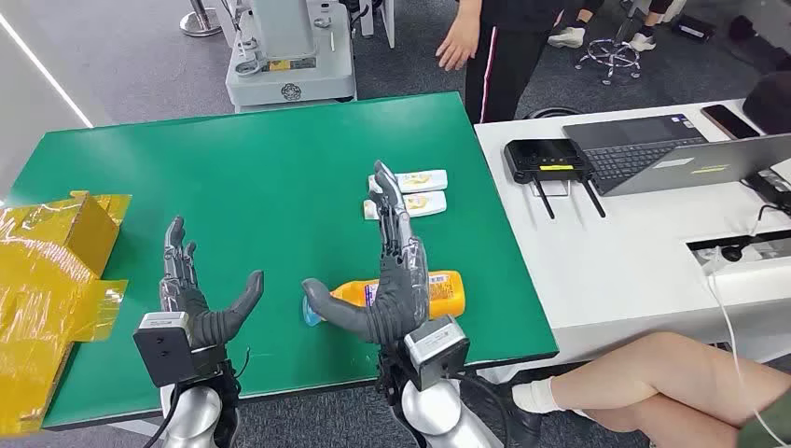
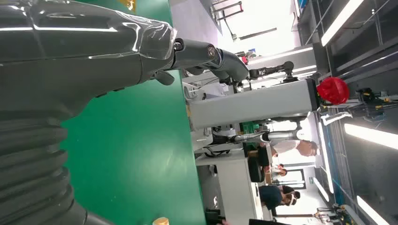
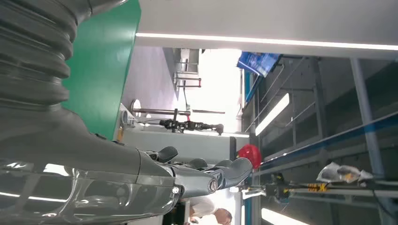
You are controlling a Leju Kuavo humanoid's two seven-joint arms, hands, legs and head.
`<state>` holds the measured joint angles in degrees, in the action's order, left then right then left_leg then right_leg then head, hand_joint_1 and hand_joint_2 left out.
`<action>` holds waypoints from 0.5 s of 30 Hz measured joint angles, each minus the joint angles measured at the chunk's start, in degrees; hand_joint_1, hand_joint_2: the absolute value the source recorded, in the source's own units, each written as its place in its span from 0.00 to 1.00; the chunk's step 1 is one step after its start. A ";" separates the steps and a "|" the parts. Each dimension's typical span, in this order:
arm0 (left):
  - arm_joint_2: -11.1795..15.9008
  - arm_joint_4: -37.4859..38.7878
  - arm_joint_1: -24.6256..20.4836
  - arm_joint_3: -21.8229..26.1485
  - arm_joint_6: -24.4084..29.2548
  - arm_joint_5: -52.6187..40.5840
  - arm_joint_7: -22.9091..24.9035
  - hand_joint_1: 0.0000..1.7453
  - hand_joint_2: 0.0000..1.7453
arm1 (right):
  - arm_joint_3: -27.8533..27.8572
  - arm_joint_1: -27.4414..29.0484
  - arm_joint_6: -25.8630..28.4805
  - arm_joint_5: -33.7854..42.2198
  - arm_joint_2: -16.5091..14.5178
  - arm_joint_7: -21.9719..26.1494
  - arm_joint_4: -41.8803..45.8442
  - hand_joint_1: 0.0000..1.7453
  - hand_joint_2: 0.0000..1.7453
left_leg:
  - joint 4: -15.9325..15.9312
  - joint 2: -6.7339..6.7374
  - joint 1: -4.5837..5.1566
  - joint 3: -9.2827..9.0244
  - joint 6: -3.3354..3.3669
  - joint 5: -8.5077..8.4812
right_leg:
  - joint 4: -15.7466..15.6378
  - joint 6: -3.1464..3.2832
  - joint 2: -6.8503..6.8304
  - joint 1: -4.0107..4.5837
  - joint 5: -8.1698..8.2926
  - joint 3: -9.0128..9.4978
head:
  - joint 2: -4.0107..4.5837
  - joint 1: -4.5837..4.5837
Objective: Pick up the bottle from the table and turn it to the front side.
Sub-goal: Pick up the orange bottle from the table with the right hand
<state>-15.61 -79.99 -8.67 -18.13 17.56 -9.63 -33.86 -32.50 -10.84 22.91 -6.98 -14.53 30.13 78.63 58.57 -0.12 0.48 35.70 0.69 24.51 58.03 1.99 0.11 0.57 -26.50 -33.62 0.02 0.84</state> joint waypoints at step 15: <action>0.11 0.05 0.76 3.71 -0.36 1.63 -3.40 0.00 1.00 | 7.55 2.14 -10.73 -33.60 6.34 -12.19 5.04 0.00 1.00 | 0.01 -0.02 0.01 0.00 0.03 0.02 | -0.03 -0.01 -0.02 -0.02 0.01 0.02 | 0.00 0.00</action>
<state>-15.50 -79.93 -7.90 -14.42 17.20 -8.00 -37.26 -24.95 -8.71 12.18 -40.58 -8.20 17.94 83.67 58.58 -0.14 0.50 35.71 0.72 24.52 58.00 1.98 0.09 0.55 -26.50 -33.59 0.02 0.84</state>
